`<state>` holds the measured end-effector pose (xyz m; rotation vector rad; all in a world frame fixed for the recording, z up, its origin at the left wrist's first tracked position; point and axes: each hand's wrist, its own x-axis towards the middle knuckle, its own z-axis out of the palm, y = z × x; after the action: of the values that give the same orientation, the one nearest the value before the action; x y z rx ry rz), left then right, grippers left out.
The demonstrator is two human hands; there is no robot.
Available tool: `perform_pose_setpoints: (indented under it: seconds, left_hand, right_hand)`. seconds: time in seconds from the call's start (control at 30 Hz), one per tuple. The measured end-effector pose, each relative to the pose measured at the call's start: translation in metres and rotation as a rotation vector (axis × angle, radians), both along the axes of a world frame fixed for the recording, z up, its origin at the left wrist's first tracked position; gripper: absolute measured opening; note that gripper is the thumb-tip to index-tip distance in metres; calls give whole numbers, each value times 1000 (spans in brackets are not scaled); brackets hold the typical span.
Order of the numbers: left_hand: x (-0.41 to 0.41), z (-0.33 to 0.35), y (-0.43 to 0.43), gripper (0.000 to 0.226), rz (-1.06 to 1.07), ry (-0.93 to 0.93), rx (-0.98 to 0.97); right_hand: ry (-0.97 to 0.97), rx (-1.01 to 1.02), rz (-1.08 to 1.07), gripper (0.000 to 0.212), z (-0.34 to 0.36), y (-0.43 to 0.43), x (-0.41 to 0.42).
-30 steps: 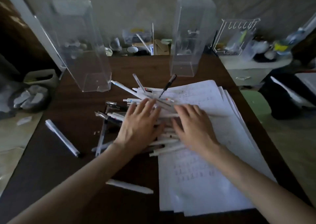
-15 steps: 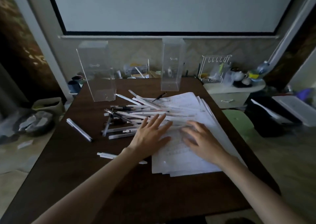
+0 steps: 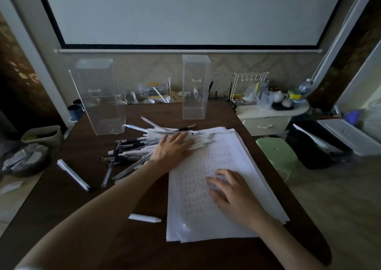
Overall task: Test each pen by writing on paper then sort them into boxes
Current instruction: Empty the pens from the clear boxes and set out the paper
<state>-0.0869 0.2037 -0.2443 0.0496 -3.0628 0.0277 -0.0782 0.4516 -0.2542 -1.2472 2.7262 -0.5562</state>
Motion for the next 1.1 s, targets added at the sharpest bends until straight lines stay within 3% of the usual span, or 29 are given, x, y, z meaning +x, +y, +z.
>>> perform_pose_setpoints:
  seconds: [0.2,0.4,0.5,0.67,0.8,0.97,1.1]
  left_hand:
    - [16,12,-4,59,-19,25,7]
    - [125,26,-21,70,19,166,167]
    - [188,18,-39,68,162,241,188]
    - [251,2,-80,69,571,236,352]
    - [251,-4,-100,59,549,163,357]
    - [216,-2,-119,59,501,16,319]
    - [188,-4,-125,63,484,71,387]
  right_hand:
    - [-5,6,-2,38,2,0,3]
    - [44,-46,60,45,28,-36,17]
    - [-13,-1,292,50,44,-74,45]
    - [143,150,451,50,40,-131,86]
    - [258,50,426,25,36,-162,85]
    - [336,39,271,19,33,-190,52]
    - [297,46,173,22,31,-206,27]
